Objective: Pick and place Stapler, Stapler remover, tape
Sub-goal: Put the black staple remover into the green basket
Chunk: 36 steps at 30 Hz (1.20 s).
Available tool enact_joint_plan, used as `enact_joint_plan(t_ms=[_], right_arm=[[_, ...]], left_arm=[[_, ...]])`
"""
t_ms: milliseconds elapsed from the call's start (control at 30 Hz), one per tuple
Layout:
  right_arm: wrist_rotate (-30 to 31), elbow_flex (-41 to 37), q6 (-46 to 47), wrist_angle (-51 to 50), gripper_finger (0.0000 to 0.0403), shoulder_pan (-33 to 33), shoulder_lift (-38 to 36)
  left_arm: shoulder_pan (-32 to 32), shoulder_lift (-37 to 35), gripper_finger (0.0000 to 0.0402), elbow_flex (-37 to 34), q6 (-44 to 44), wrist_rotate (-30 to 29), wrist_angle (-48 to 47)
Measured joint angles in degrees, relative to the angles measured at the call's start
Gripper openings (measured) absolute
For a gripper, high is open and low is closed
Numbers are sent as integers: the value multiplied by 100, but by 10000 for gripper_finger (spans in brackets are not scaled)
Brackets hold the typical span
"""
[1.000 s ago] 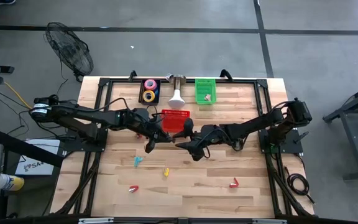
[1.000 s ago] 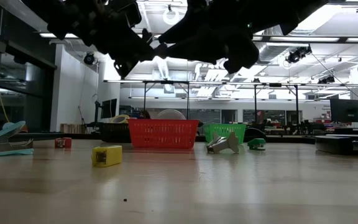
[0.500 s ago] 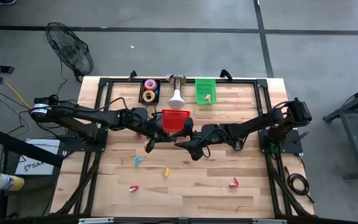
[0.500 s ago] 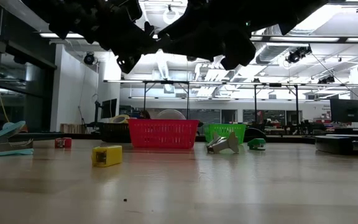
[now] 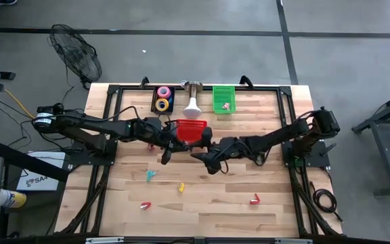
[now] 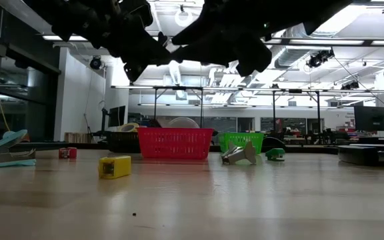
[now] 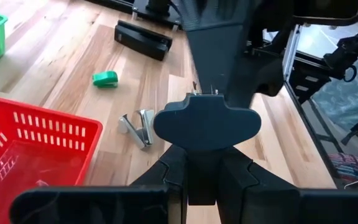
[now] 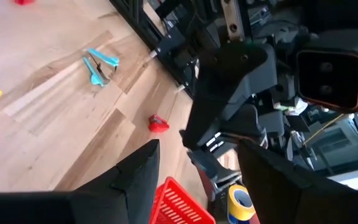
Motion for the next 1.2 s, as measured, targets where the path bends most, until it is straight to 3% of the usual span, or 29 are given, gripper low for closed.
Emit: enact_joint_plan(t_ms=[233, 567, 767, 967, 1200], right_arm=[[-5, 0, -6, -12, 196, 7, 0], [119, 0, -118, -163, 88, -12, 0], [257, 4, -202, -188, 45, -31, -4], [244, 6, -502, -245, 29, -28, -12], [246, 9, -846, -269, 38, -26, -22]], left_arm=[[0, 0, 41, 0, -125, -130, 10], [0, 2, 41, 0, -157, -142, 7], [2, 4, 41, 0, -312, -72, 10], [2, 9, 41, -11, -646, 105, 155], [2, 11, 41, -17, -1170, 327, 327]])
